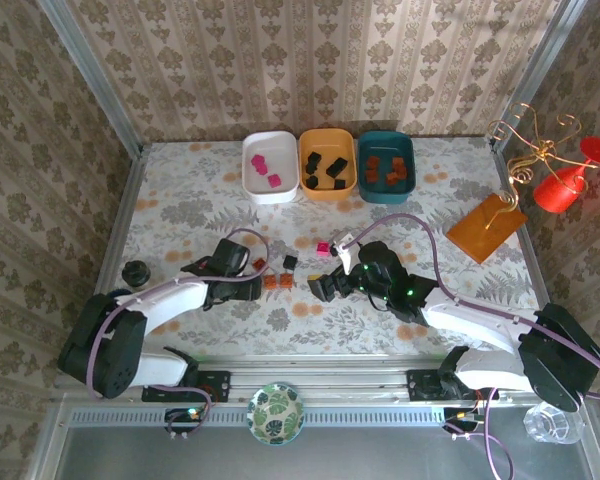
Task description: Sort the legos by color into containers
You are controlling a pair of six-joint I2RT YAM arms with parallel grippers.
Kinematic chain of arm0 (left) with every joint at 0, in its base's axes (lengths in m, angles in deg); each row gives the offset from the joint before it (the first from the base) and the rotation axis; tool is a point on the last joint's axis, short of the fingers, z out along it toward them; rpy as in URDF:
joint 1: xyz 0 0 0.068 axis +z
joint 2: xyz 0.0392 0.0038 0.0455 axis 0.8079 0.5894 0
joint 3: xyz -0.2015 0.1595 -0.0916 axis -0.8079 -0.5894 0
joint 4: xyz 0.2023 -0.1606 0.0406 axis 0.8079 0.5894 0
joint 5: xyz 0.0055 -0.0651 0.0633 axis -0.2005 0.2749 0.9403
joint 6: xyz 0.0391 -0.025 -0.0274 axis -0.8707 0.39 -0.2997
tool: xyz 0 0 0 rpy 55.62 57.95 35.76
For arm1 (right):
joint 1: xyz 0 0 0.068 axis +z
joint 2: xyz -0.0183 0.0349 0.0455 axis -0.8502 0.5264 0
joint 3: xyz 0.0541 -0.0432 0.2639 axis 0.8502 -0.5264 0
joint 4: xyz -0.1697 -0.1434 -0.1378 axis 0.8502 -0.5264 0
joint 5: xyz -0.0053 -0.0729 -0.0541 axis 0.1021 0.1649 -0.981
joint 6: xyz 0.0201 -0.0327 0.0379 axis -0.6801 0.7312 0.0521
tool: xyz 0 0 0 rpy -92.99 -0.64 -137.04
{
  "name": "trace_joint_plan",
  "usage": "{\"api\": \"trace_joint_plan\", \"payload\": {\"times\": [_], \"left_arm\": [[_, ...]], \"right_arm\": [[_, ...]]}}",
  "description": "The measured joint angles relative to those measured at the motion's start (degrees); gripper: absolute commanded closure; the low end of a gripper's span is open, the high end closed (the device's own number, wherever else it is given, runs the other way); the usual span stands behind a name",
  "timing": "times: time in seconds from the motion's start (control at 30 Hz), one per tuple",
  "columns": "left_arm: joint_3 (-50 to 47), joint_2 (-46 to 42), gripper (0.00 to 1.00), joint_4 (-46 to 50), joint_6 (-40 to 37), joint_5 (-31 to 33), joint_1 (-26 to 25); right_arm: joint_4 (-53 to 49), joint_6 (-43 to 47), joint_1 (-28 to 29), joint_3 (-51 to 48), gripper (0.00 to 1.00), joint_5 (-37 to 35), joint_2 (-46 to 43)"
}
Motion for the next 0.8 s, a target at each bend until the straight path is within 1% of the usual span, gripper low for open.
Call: {"api": "trace_joint_plan", "payload": {"times": [0.07, 0.2, 0.47, 0.6, 0.8], "left_arm": [[0.31, 0.39, 0.35, -0.20, -0.61, 0.04, -0.79], [0.46, 0.57, 0.45, -0.37, -1.38, 0.20, -2.19], [1.57, 2.58, 0.64, -0.13, -1.38, 1.99, -3.56], [2.67, 2.75, 0.69, -0.37, -1.25, 2.69, -4.28], [6.60, -0.52, 0.71, -3.37, -1.31, 5.75, -3.67]], "right_arm": [[-0.15, 0.00, 0.00, 0.00, 0.00, -0.13, 0.02], [-0.35, 0.00, 0.00, 0.00, 0.00, -0.28, 0.11], [-0.35, 0.00, 0.00, 0.00, 0.00, -0.92, 0.17], [-0.35, 0.00, 0.00, 0.00, 0.00, -1.09, 0.17], [-0.33, 0.00, 0.00, 0.00, 0.00, -1.73, 0.17]]}}
